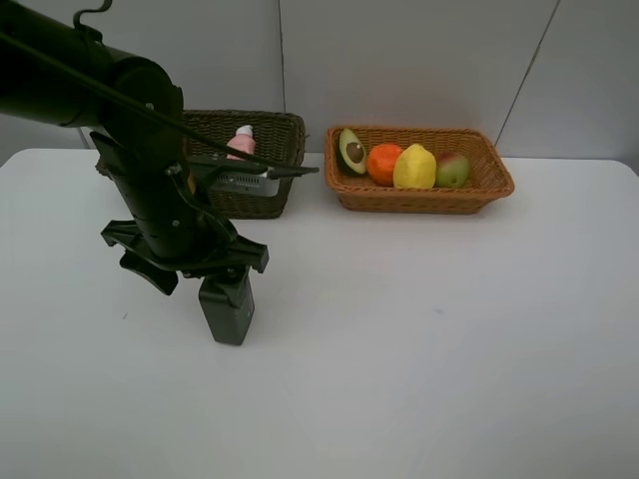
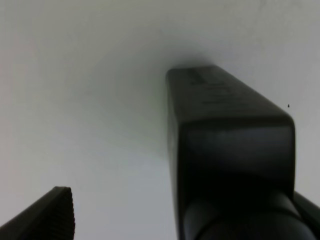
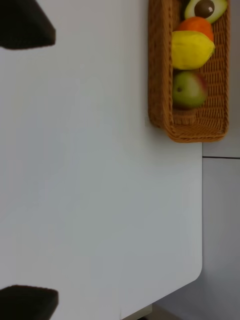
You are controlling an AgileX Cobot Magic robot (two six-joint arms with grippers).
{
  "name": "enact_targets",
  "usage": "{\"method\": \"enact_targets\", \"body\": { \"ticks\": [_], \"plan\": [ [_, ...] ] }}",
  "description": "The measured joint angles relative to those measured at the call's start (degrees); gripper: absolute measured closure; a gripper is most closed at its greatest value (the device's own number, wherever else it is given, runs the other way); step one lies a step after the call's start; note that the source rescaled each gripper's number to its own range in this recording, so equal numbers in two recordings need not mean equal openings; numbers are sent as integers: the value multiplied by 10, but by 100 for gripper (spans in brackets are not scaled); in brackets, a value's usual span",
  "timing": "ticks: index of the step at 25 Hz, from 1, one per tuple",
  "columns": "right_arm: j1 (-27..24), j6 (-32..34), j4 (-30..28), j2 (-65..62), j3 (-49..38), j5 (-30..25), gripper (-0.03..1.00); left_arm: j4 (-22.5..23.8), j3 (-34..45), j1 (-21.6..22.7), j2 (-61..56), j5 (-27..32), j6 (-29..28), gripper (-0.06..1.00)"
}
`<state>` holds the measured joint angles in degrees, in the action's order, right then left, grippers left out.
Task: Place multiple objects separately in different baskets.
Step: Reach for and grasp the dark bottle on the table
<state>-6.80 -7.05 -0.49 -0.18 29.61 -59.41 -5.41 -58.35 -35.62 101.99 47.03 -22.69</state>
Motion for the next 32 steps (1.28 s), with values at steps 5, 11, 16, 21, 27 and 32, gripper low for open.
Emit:
{"method": "enact_targets", "body": {
  "ticks": [5,11,16,21,27,32],
  "plan": [
    [0,0,0,0,0,0,-3,0,0,0,0,0,0,-5],
    [0,0,0,0,0,0,-3,0,0,0,0,0,1,-5],
    [0,0,0,0,0,0,-3,1,0,0,0,0,1,-5],
    [0,0,0,0,0,0,-3,1,0,0,0,0,1,-5],
    [0,0,0,0,0,0,-3,2,0,0,0,4,1,-5],
    [0,0,0,0,0,0,-3,2,0,0,0,21,1,-1]
  ]
}}
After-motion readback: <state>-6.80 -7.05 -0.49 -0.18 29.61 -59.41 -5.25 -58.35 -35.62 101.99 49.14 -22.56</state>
